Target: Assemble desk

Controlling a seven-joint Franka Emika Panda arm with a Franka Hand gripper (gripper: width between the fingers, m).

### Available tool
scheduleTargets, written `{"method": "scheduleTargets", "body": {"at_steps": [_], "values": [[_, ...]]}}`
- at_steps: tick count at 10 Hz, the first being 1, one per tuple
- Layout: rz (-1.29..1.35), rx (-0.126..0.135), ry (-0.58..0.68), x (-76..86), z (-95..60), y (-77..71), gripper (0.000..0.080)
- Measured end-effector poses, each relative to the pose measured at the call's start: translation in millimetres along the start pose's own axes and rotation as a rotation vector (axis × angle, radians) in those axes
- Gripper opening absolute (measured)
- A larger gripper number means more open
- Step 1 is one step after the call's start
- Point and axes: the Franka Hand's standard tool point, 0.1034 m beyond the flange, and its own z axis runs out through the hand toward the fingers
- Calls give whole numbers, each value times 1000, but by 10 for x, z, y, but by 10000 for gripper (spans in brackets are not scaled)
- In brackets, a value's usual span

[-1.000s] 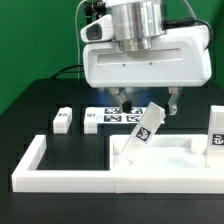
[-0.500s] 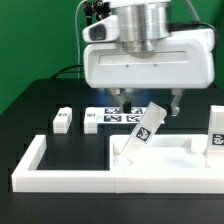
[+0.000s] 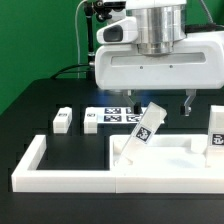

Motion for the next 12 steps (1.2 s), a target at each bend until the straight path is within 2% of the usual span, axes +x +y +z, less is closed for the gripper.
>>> {"method": "scheduleTargets", "body": {"at_steps": [3, 5, 7, 10, 11, 12], "values": [[-10, -6, 7, -22, 46, 27, 649], [-33, -11, 4, -22, 70, 151, 649], [-29, -12, 14, -1, 79, 214, 649], [-28, -12, 23, 5, 87, 220, 649], [-28, -12, 23, 5, 87, 220, 483], [-28, -13, 23, 5, 87, 220, 483]]}}
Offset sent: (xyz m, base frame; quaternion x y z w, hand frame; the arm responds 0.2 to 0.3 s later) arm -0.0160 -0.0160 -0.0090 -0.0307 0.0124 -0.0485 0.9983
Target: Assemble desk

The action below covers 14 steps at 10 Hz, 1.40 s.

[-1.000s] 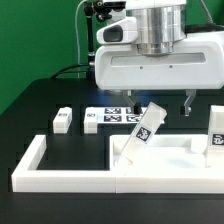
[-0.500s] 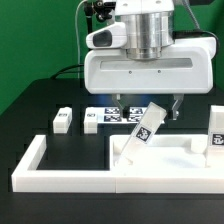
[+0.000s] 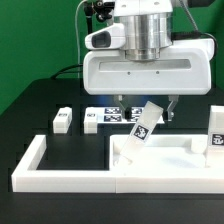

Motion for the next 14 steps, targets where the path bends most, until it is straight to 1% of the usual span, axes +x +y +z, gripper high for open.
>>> {"method": "scheduleTargets", "body": {"at_steps": [1, 2, 5, 6, 7, 8, 9, 11, 12, 14], "values": [[2, -11, 3, 18, -11, 59, 375], [5, -14, 4, 26, -14, 89, 354], [13, -18, 6, 42, -20, 153, 338], [18, -22, 7, 61, -24, 219, 338], [31, -27, 9, 93, -27, 303, 308], [35, -29, 12, 119, -35, 354, 308], [87, -28, 10, 126, -33, 393, 295], [333, -14, -7, 127, -8, 440, 294], [430, -13, -11, 124, -5, 425, 294], [717, 7, -5, 134, 1, 387, 294]]}}
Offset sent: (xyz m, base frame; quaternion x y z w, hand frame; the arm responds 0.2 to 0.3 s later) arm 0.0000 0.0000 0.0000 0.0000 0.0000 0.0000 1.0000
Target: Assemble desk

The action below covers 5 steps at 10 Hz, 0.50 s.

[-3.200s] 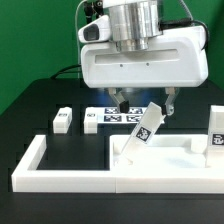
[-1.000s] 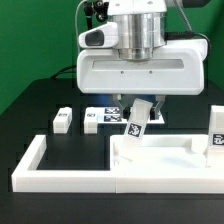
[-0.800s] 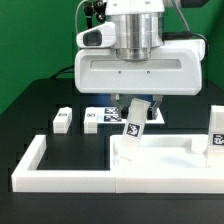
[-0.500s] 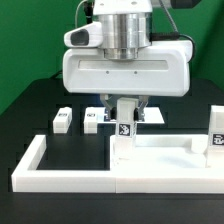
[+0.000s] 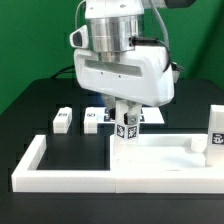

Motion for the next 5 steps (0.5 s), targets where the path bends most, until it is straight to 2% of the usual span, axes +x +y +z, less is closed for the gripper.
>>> {"method": "scheduleTargets", "body": {"at_steps": [1, 2, 4, 5], "values": [[79, 5, -1, -1, 0, -6, 294], [216, 27, -25, 4, 5, 4, 294], [304, 33, -28, 22, 8, 16, 294], [305, 33, -28, 19, 10, 15, 372]]}}
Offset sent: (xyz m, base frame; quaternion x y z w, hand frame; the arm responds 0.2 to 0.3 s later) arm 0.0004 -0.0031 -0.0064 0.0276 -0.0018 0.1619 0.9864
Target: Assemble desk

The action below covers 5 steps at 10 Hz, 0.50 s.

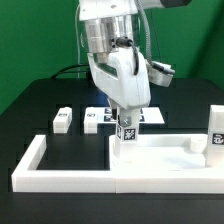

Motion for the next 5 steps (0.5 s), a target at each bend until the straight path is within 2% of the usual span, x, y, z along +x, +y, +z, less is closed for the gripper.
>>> {"method": "scheduleTargets", "body": {"at_steps": [1, 2, 3, 4, 5], "values": [[-30, 0, 0, -1, 0, 0, 372], [-35, -1, 0, -15, 2, -5, 552], [-220, -19, 16, -68, -8, -31, 552], [-388, -20, 16, -106, -45, -53, 632], [-492, -10, 22, -132, -123, -48, 644]]}}
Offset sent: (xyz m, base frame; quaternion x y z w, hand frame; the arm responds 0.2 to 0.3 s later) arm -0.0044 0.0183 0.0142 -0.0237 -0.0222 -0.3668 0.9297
